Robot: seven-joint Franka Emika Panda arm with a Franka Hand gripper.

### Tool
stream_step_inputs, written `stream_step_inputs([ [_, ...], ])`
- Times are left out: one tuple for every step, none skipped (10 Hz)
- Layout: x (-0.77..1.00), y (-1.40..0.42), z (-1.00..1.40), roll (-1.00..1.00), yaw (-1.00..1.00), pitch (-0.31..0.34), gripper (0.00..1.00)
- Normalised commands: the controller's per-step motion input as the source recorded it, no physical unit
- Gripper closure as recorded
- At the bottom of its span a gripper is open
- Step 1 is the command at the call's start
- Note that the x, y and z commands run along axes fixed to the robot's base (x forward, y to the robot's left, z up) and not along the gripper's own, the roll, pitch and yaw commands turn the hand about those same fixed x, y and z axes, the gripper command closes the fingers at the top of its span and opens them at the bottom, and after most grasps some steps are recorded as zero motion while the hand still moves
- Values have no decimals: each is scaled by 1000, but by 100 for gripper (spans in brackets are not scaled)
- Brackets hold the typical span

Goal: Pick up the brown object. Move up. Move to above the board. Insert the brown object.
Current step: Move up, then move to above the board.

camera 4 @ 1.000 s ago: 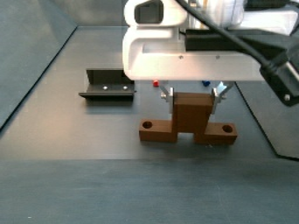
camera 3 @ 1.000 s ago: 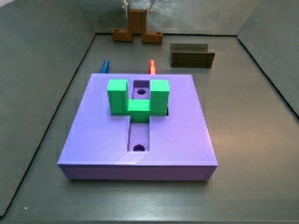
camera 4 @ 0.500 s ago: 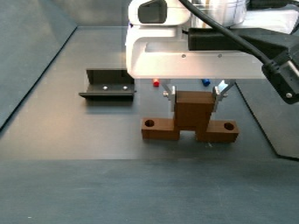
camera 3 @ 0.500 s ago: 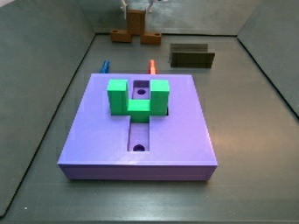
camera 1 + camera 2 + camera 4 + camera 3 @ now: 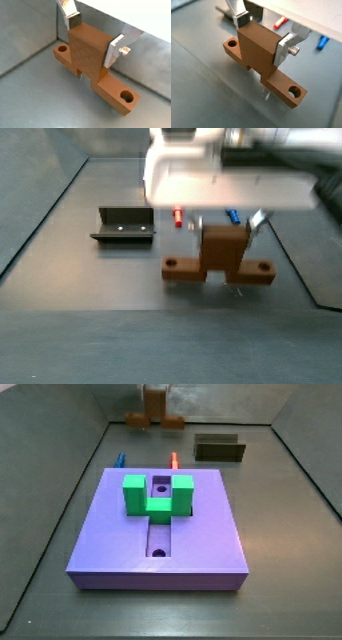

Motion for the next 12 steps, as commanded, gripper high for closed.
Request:
stream_step_inputs([
  [-34, -3, 536, 30, -22, 52, 100],
  [11, -5, 189, 58, -7, 40, 100],
  [0, 0, 1400, 0, 0, 0, 100],
  [-23, -2, 1400, -39, 4, 15, 100],
  [-53, -7, 1400, -5, 4, 24, 100],
  [-14, -5, 1400, 3, 3, 9, 100],
  [45, 15, 882, -13, 0, 61, 100],
  [48, 8, 517, 4, 1, 84, 100],
  [44, 4, 219, 1, 4, 65, 100],
  [135, -1400, 140, -45, 302, 89, 100],
  [131, -1400, 125, -9, 274, 74, 100],
  [125, -1400, 126, 25, 229, 48, 100],
])
